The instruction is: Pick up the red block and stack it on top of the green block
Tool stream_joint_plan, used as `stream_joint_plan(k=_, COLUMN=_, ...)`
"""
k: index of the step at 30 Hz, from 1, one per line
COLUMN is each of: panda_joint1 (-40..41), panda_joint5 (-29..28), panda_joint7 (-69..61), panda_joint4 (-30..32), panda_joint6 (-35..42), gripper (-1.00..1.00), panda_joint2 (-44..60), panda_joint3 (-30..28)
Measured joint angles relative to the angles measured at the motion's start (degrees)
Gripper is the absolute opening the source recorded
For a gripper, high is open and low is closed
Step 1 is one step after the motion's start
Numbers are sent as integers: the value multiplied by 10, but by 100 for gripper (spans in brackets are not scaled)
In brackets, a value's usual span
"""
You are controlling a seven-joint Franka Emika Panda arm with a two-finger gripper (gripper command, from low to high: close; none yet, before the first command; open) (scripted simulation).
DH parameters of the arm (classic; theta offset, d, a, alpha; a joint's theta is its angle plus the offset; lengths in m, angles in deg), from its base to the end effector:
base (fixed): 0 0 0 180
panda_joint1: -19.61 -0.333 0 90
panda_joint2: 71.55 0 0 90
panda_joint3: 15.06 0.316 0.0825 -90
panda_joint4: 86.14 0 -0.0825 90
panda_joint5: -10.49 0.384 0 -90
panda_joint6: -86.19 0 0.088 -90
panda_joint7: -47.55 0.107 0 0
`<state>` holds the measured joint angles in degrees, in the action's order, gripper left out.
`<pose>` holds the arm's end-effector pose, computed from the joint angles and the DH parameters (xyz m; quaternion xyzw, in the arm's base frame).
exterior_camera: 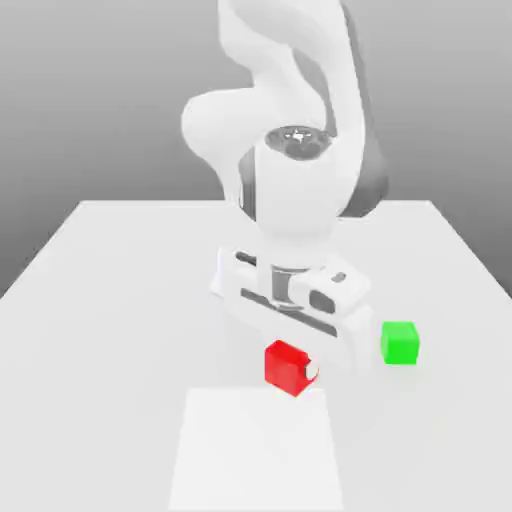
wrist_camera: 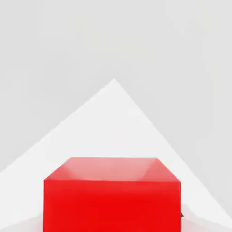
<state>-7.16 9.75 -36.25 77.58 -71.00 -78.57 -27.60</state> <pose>0.3476 0.0921 0.2294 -0.6507 -0.7592 -0.0085 0.0072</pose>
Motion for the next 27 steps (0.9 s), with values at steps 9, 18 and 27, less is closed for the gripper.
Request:
stream_joint_plan(k=9, panda_joint1=-124, panda_joint5=31, panda_joint7=106, panda_joint4=56, panda_joint6=38, gripper=-100, panda_joint2=-92, panda_joint3=129)
stream_joint_plan(k=18, panda_joint1=-135, panda_joint5=-13, panda_joint7=188, panda_joint4=76, panda_joint6=-10, gripper=-100, panda_joint2=-50, panda_joint3=202)
stream_joint_plan(k=27, panda_joint1=-139, panda_joint5=0, panda_joint7=180, panda_joint4=75, panda_joint6=-124, gripper=100, panda_joint2=56, panda_joint3=208)
